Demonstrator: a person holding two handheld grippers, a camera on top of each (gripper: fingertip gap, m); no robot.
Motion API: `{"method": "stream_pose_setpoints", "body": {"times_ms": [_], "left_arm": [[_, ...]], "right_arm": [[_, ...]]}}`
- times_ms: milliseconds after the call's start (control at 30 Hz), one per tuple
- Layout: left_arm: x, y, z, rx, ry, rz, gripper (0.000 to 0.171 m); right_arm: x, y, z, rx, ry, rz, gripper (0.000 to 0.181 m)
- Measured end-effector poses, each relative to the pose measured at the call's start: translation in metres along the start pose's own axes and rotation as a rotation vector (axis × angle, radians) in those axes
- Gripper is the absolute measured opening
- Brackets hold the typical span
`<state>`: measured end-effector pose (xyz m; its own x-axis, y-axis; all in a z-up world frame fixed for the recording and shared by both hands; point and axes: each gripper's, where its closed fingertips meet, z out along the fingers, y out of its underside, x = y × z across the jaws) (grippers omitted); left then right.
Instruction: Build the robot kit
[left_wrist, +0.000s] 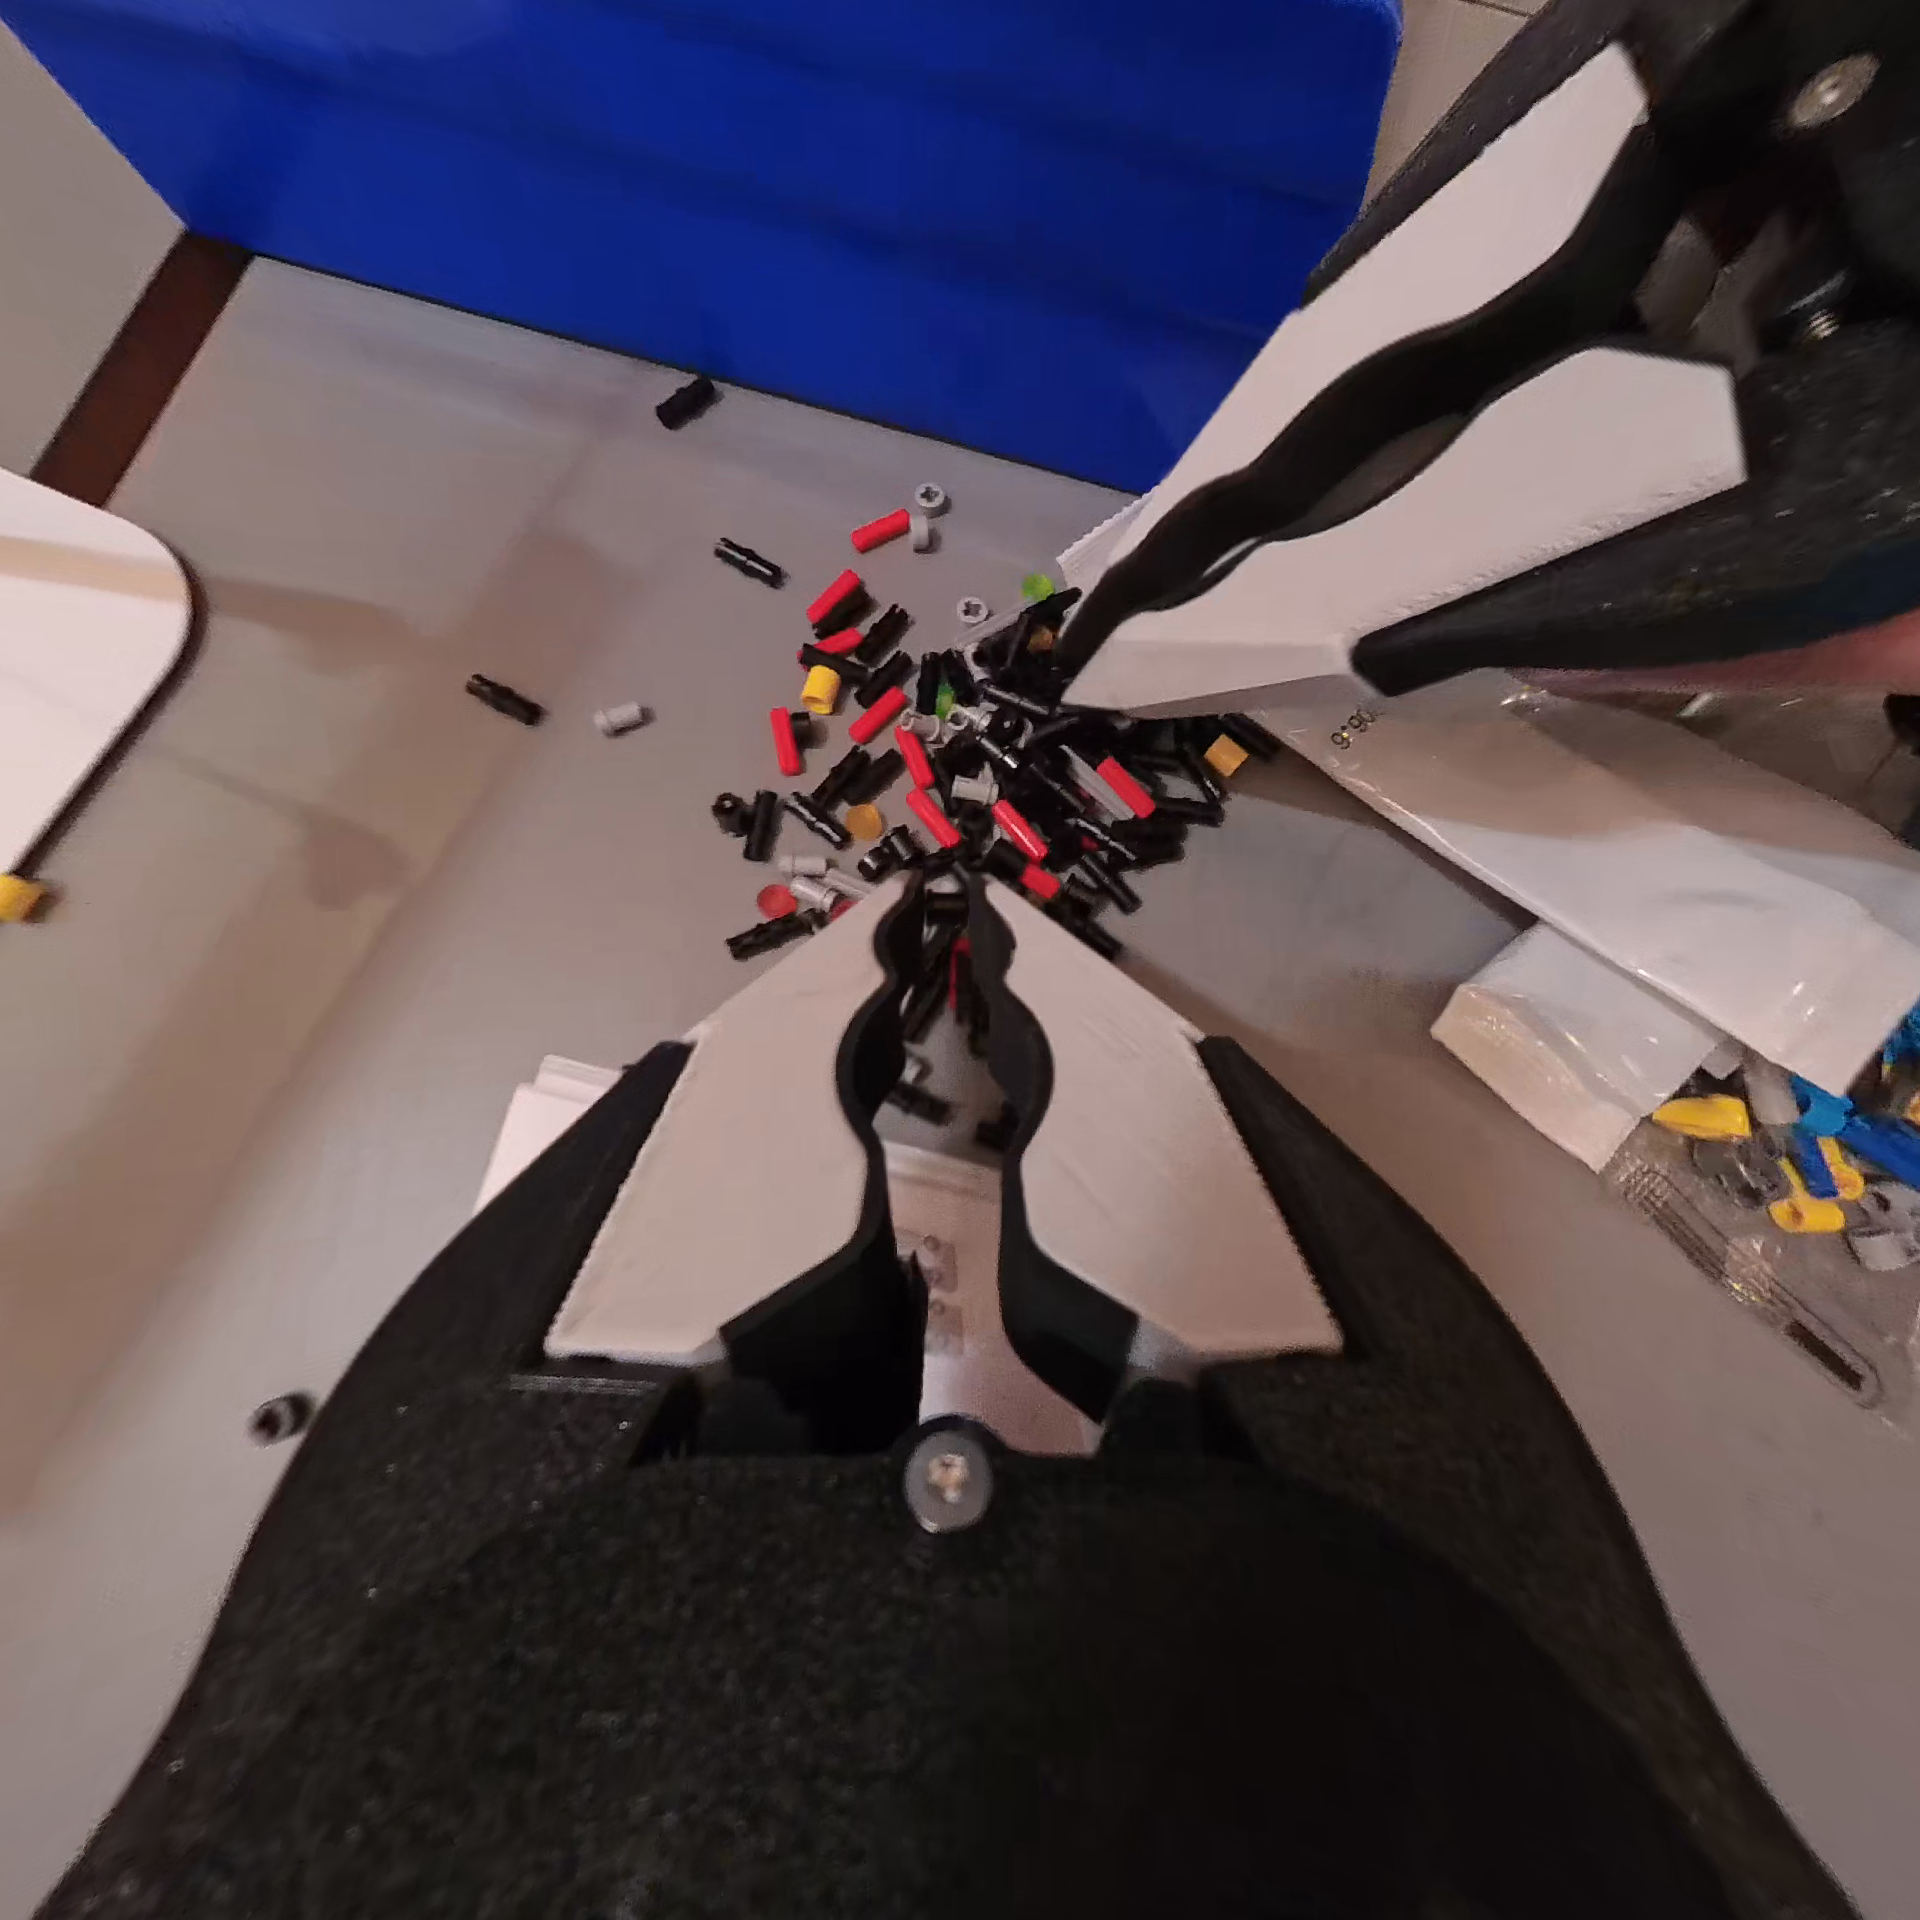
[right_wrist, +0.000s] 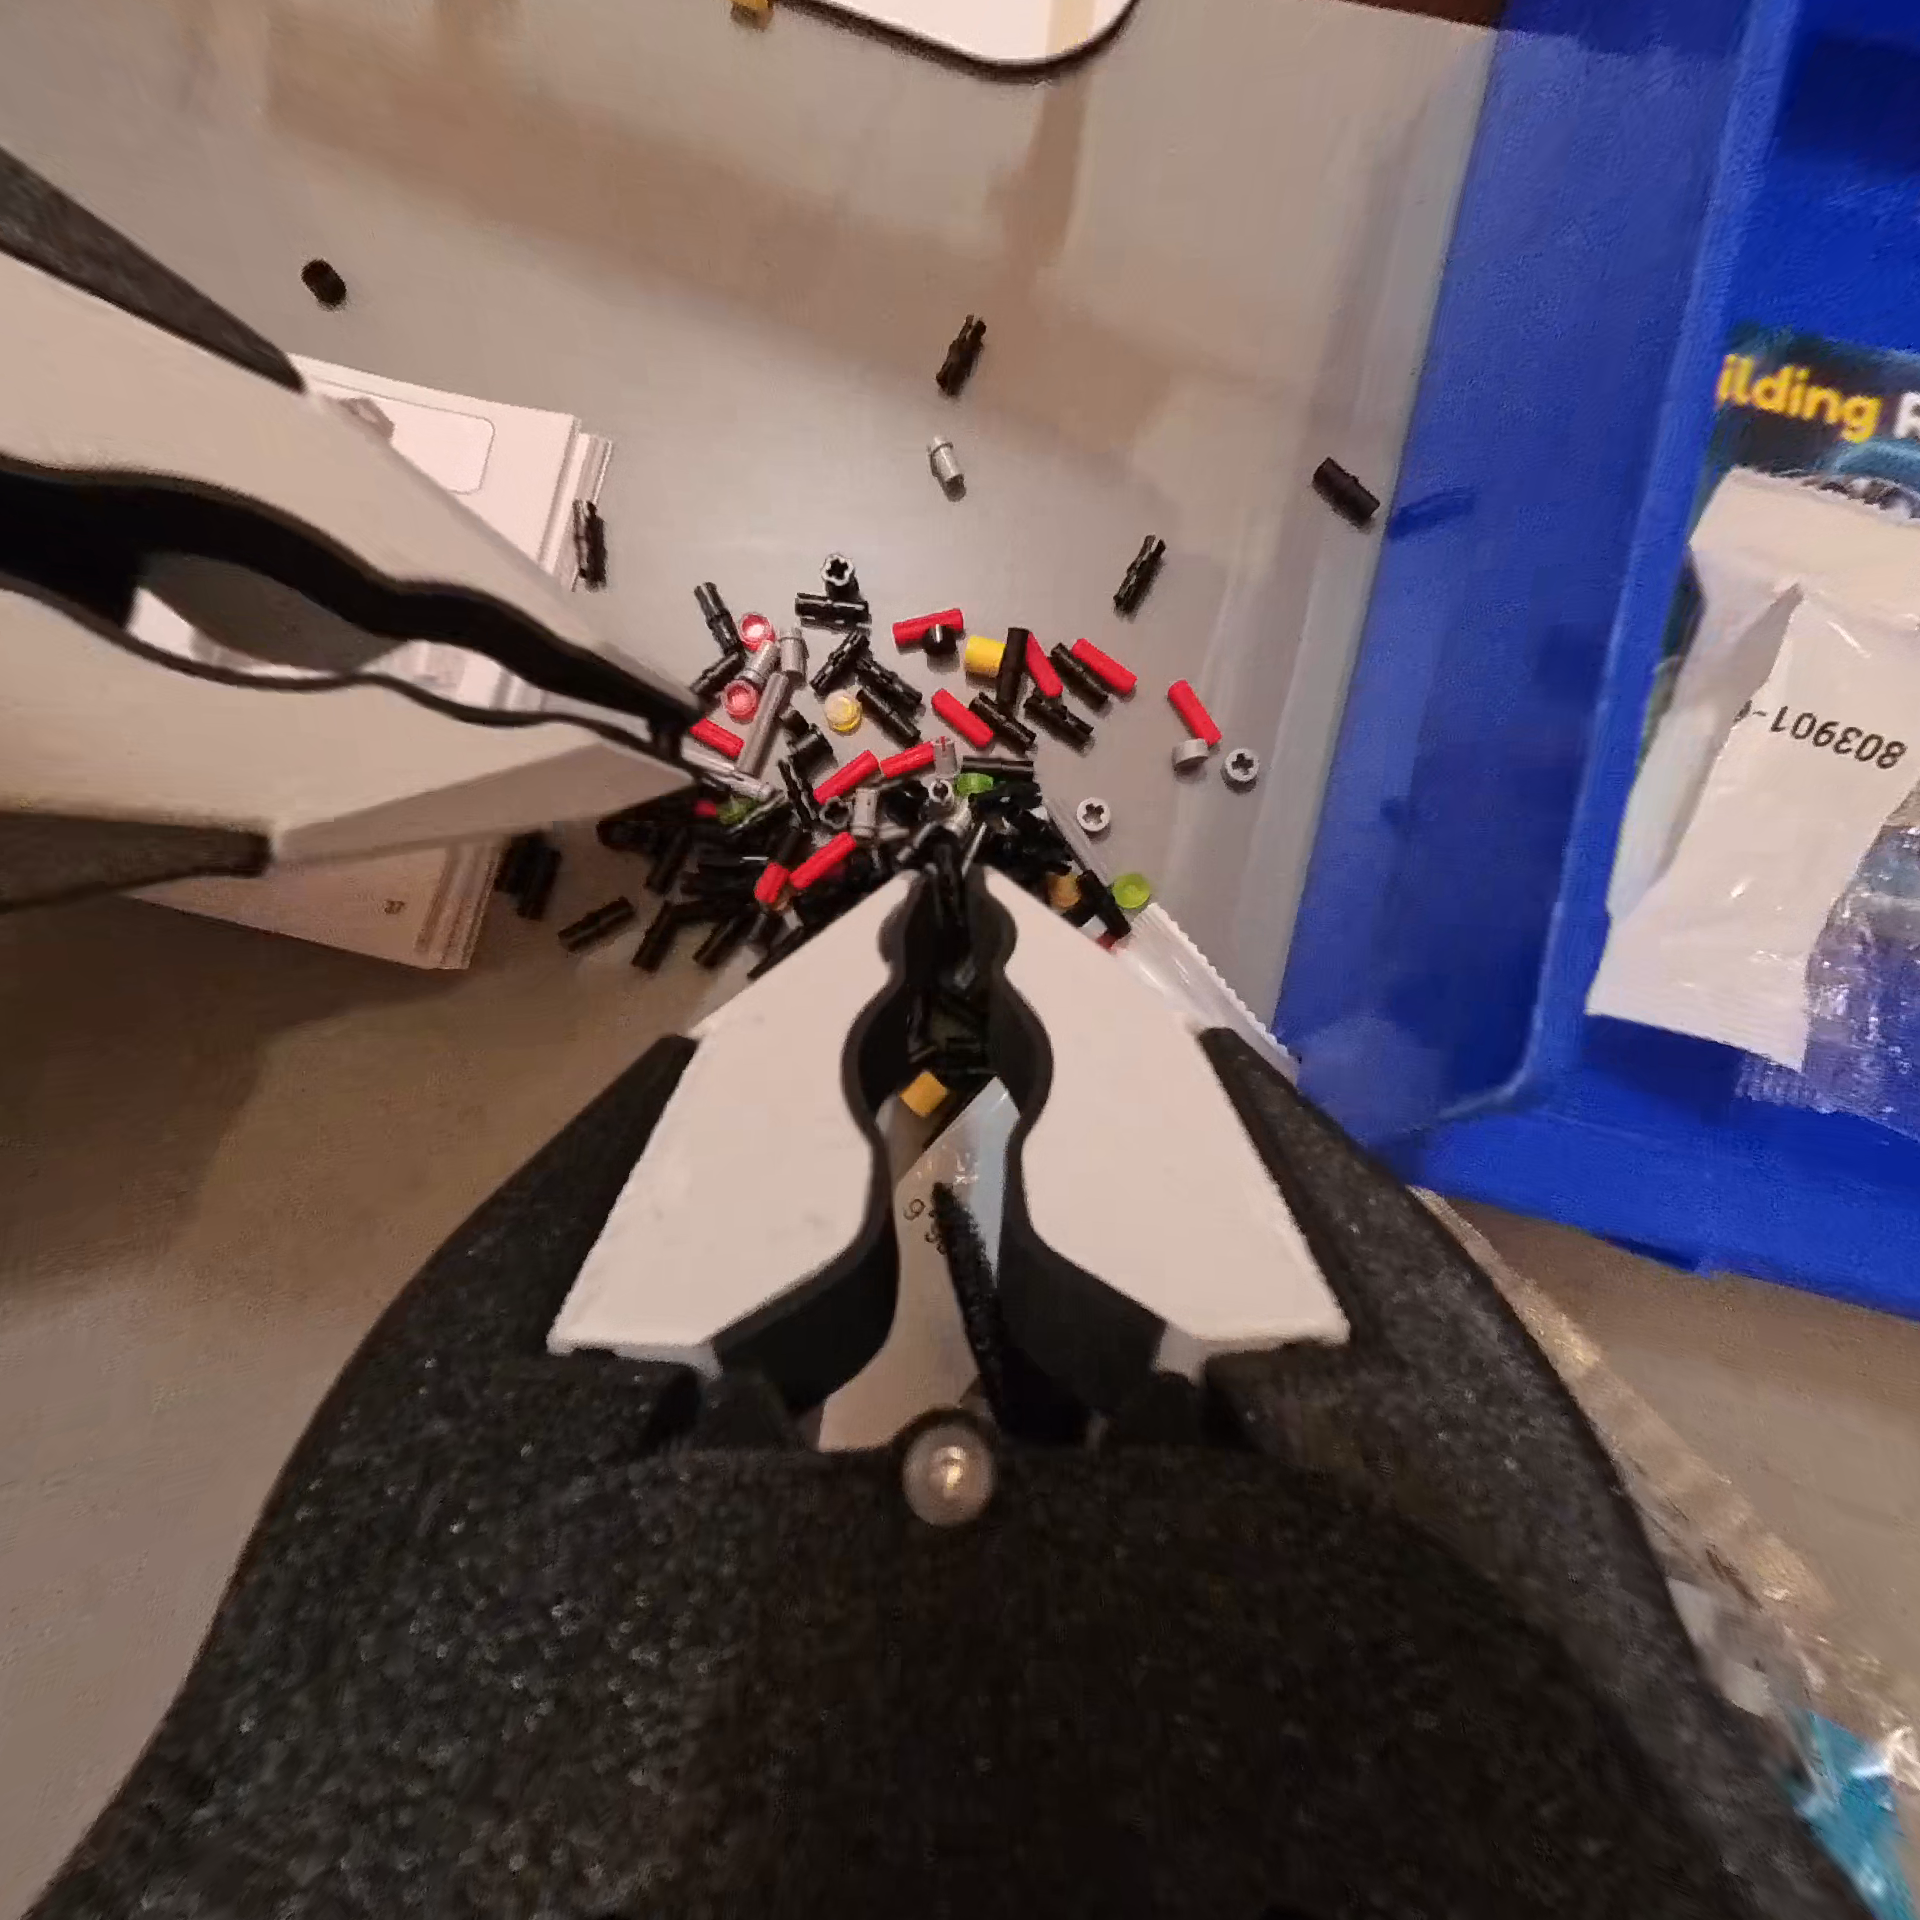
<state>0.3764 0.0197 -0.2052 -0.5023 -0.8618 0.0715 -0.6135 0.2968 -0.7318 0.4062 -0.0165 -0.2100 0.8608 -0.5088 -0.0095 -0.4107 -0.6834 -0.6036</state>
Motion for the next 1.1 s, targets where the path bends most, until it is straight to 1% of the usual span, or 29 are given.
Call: {"method": "stream_pose_setpoints", "body": {"times_ms": [100,133,200,267,333,433,533,600,667,767,867,900,967,1033,1100], "left_arm": [[-0.004,0.006,0.007,-0.003,-0.008,-0.049,0.012],[-0.009,0.007,0.006,0.004,-0.027,-0.096,0.017],[-0.014,0.003,0.000,0.051,-0.006,-0.196,0.026],[-0.028,0.003,-0.016,0.096,-0.025,-0.265,0.030],[-0.050,0.011,-0.038,0.118,-0.086,-0.313,0.030],[-0.092,0.042,-0.066,0.059,-0.248,-0.348,0.030],[-0.113,0.061,-0.077,0.016,-0.333,-0.354,0.030],[-0.113,0.061,-0.073,0.015,-0.304,-0.362,0.030],[-0.118,0.062,-0.070,-0.013,-0.327,-0.377,0.030],[-0.119,0.061,-0.068,-0.035,-0.349,-0.361,0.030],[-0.119,0.066,-0.067,-0.073,-0.381,-0.342,0.030],[-0.120,0.066,-0.069,-0.067,-0.399,-0.331,0.030],[-0.124,0.057,-0.079,-0.007,-0.433,-0.325,0.030],[-0.123,0.050,-0.088,0.042,-0.411,-0.355,0.030],[-0.125,0.048,-0.098,0.063,-0.398,-0.380,0.030]], "right_arm": [[-0.001,0.001,0.001,0.020,-0.009,0.020,0.016],[0.001,0.001,-0.001,0.035,0.010,0.020,0.017],[0.001,-0.003,-0.015,0.113,0.035,0.052,0.018],[-0.011,-0.009,-0.037,0.237,0.021,0.129,0.017],[-0.026,-0.010,-0.057,0.362,0.009,0.175,0.017],[-0.053,-0.013,-0.073,0.492,-0.022,0.164,0.014],[-0.077,-0.022,-0.072,0.526,-0.058,0.042,0.013],[-0.084,-0.021,-0.068,0.518,-0.060,-0.003,0.011],[-0.087,-0.021,-0.070,0.529,-0.086,0.010,0.011],[-0.086,-0.019,-0.070,0.526,-0.119,0.043,0.011],[-0.083,-0.017,-0.071,0.529,-0.151,0.074,0.011],[-0.083,-0.018,-0.072,0.535,-0.162,0.084,0.011],[-0.083,-0.018,-0.073,0.540,-0.170,0.090,0.011],[-0.083,-0.018,-0.074,0.545,-0.168,0.086,0.011],[-0.084,-0.018,-0.074,0.546,-0.172,0.083,0.011]]}}
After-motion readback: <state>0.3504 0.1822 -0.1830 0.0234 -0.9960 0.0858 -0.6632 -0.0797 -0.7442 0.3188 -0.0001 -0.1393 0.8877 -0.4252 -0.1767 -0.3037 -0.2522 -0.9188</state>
